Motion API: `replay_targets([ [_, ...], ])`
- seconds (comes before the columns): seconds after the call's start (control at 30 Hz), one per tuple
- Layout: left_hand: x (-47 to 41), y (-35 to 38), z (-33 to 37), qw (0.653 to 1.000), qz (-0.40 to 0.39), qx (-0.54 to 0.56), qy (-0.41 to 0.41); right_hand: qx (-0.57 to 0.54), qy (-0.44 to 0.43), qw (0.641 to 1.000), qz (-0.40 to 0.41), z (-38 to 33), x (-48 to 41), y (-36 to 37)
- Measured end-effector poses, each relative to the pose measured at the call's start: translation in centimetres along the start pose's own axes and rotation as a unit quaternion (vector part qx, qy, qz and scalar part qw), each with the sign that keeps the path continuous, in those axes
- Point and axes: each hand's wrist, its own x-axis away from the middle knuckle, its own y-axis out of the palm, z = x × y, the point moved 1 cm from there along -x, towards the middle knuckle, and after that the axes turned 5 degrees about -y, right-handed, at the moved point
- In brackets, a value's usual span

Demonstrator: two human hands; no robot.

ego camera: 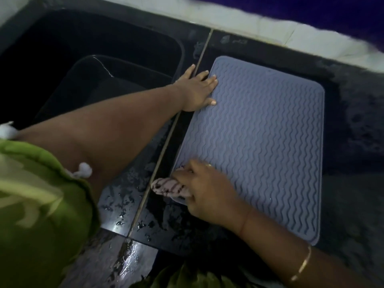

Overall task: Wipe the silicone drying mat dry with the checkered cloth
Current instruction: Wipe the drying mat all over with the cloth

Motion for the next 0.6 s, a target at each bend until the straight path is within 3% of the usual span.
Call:
replay_targets([
  [0.07, 0.7, 0.5, 0.5, 0.999, 0.045, -0.007, 0.009, -0.036, 0.012, 0.999, 0.019, 2.1, -1.4, -1.9],
  [0.17, 1.6, 1.5, 1.1, 0.99, 0.133, 0.05, 0.024, 0.075, 0.058, 0.992, 0.079, 6.1, -4.6, -4.6],
  [0.3, 1.1, 1.4, 0.8, 0.989, 0.141, 0.043, 0.031, 0.168, 0.054, 0.984, 0.029, 4.8, -5.3, -3.3],
  [0.5, 1.2, 1.3, 0.8, 0.993, 0.106, 0.049, 0.018, 0.078, -0.057, 0.995, 0.007, -0.7, 0.5, 0.4],
  [0.6, 1.7, 1.3, 1.3, 0.995, 0.079, 0.058, -0.007, -0.03, -0.048, 0.998, -0.04, -0.5, 1.0, -0.8],
])
